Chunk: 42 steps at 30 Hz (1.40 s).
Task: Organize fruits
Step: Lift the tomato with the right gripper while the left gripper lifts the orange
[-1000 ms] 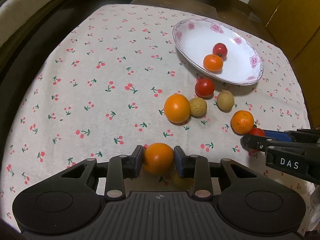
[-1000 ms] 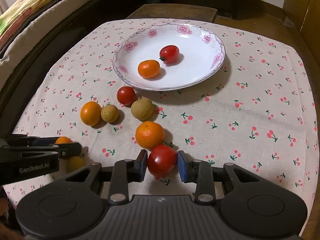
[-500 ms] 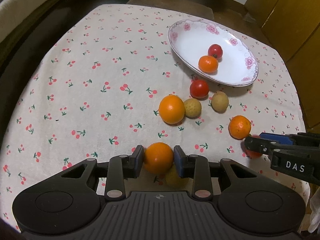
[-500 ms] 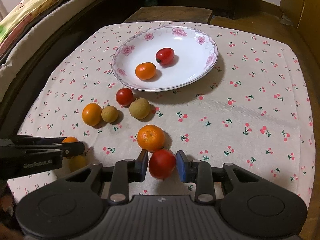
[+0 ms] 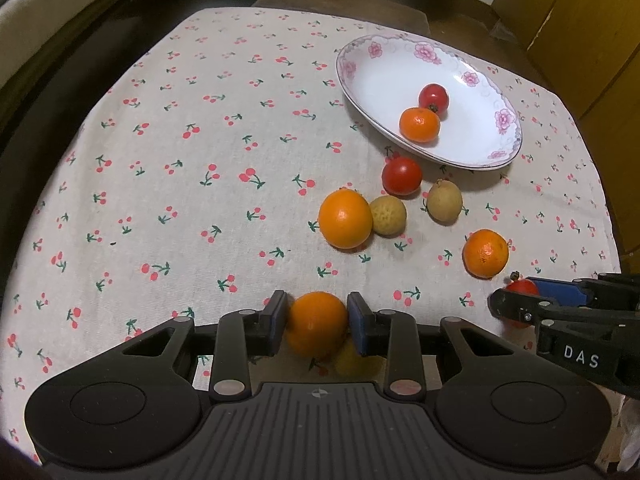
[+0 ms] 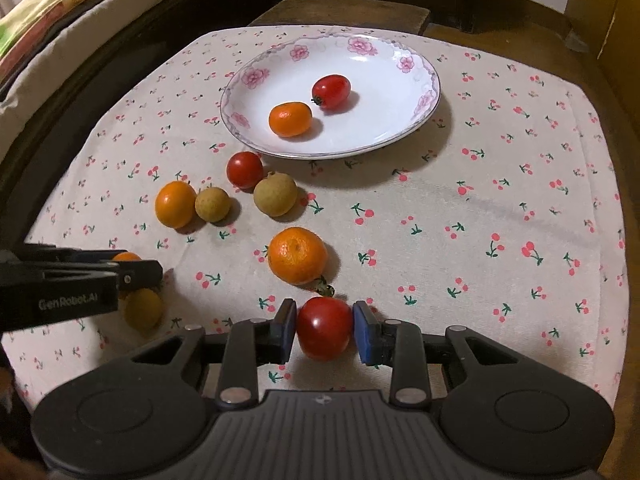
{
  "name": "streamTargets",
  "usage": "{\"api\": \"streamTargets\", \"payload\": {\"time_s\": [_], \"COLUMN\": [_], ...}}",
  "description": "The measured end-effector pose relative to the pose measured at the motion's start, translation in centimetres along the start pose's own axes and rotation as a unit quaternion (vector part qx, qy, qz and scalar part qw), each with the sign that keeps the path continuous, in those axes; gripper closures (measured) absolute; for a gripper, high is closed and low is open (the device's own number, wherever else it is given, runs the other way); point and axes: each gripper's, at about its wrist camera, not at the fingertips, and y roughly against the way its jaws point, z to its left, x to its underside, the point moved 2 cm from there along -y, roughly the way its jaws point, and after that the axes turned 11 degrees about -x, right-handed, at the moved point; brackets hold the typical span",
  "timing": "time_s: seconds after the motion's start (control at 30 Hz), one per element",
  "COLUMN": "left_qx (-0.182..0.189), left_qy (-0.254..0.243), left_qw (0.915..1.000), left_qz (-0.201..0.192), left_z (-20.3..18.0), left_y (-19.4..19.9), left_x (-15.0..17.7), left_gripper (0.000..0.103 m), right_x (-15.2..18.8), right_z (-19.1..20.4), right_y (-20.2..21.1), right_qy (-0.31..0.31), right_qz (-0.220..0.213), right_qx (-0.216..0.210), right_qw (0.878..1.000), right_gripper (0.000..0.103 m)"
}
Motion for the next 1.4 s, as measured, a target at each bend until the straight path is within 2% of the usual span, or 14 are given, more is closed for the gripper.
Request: {"api": "streamTargets", "payload": {"time_s": [0.33, 0.57, 0.7, 0.83, 0.93, 1.17, 1.4], "left_qx": [0.007, 0.014, 0.015, 0.017, 0.018, 0.02, 0.016], "left_qy": [0.002, 0.001, -0.001, 0.0, 0.0, -0.001, -0.011], "left_qw": [0.9999, 0.9998, 0.9998, 0.9998, 0.9997, 0.9997, 0.9998], "left_qz": [-0.007, -0.016, -0.016, -0.014, -0.013, -0.011, -0.006], "left_z": [0.2, -0.1, -0.3, -0.3, -0.2, -0.2, -0.7], "left_y": [0.8, 1.6, 1.6, 1.6, 1.6, 1.5, 1.0], "left_x": [0.0, -0.2, -0.2, -0.3, -0.2, -0.2, -0.1], "left_gripper": [0.063, 0.063, 0.063, 0.063, 0.063, 0.062, 0.063], "right_x": [0.3, -0.5, -0.4, -0.3, -0.1, 0.3, 0.8], "right_z": [0.5, 0.8, 0.6, 0.2, 0.5, 0.7, 1.4], "right_y": [1.2, 2.5, 2.0, 1.7, 1.4, 0.7, -0.1], "right_qy": [0.002, 0.006, 0.003, -0.013, -0.011, -0.007, 0.021], "right_qz": [-0.007, -0.025, -0.017, -0.007, -0.002, 0.008, 0.012], "right_qx": [-0.006, -0.007, -0.005, -0.029, -0.031, -0.029, -0.002], "right_qw": [1.0, 1.0, 1.0, 0.999, 0.999, 1.0, 1.0], "right_gripper": [0.072, 0.076, 0.076, 0.076, 0.075, 0.074, 0.074]}}
